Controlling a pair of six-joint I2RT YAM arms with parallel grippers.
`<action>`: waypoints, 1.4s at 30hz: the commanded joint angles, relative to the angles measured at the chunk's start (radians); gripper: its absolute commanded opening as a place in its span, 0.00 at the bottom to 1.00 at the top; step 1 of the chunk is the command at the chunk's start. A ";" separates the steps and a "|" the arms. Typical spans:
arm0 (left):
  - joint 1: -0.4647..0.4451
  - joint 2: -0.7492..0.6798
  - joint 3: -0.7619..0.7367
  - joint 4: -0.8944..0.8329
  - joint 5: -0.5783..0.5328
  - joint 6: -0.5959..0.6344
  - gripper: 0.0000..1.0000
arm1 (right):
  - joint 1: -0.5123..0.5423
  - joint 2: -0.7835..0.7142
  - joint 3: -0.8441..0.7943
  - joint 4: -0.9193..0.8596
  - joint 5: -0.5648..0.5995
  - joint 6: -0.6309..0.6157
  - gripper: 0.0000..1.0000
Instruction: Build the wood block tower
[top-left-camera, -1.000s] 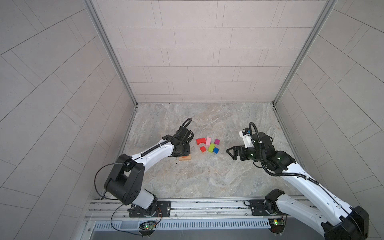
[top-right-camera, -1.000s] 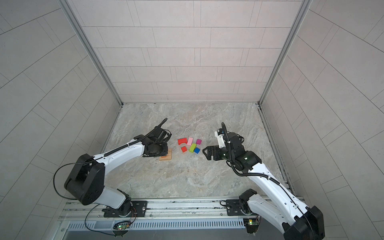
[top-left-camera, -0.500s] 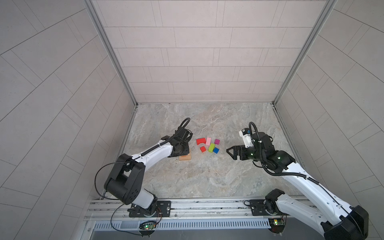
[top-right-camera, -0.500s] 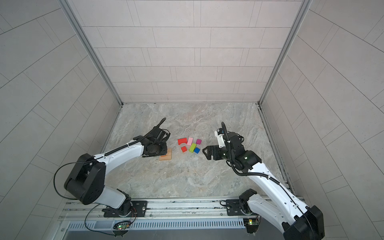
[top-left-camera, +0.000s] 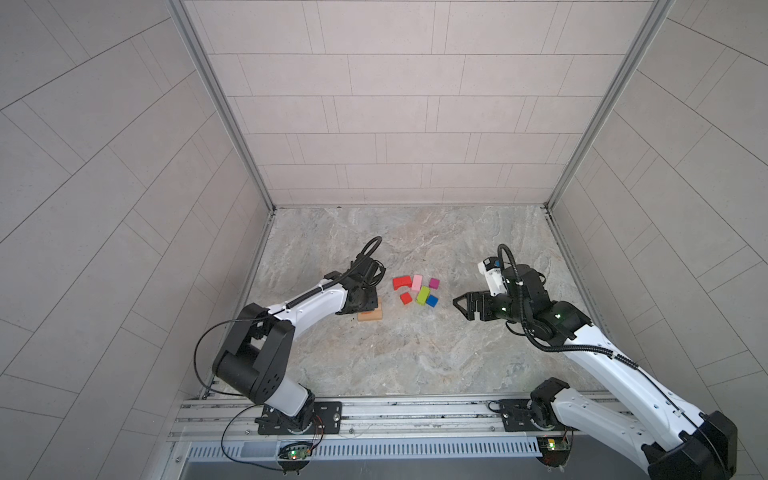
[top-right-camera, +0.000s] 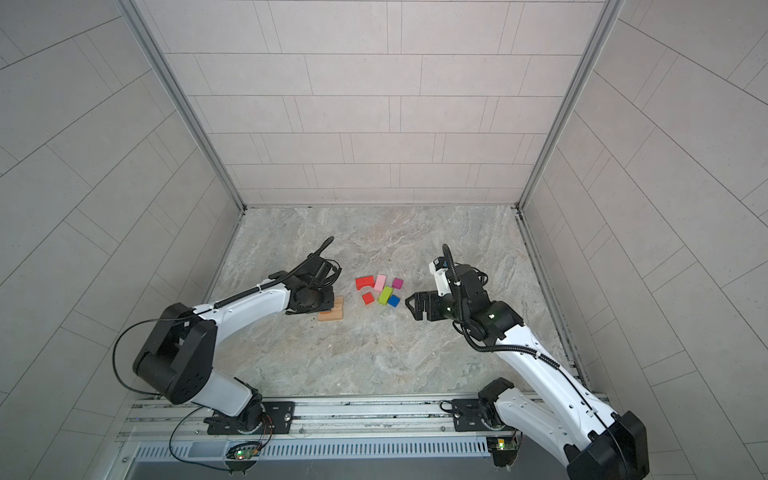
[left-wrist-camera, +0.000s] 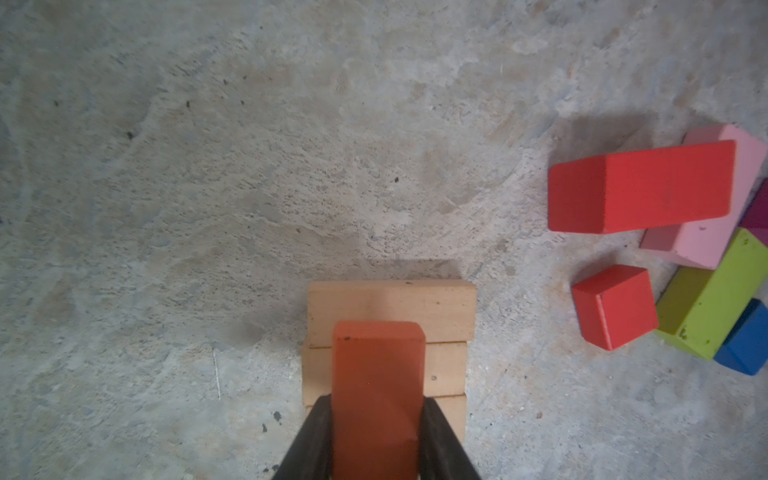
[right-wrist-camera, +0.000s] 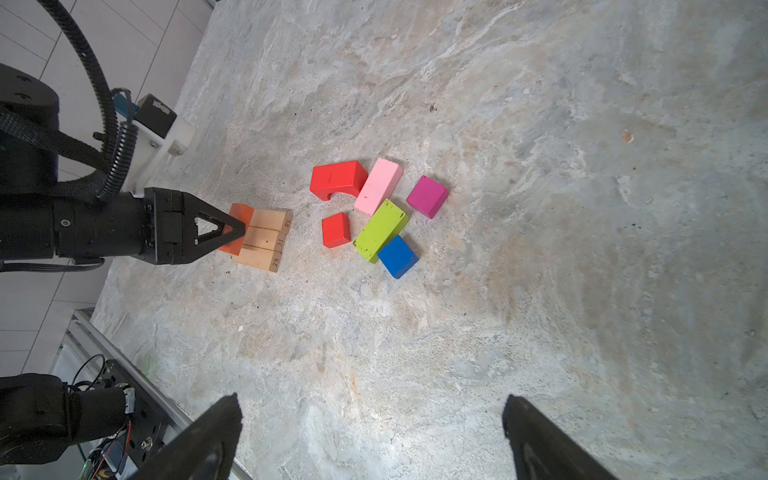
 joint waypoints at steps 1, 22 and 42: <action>0.004 0.010 -0.012 0.003 -0.023 0.016 0.23 | 0.000 -0.010 0.020 -0.017 0.008 -0.005 0.99; 0.004 0.025 -0.016 0.012 -0.023 0.021 0.23 | 0.000 -0.009 0.013 -0.019 0.011 -0.006 0.99; 0.004 0.049 -0.020 0.025 -0.033 0.026 0.23 | 0.000 -0.009 0.019 -0.025 0.012 -0.008 0.99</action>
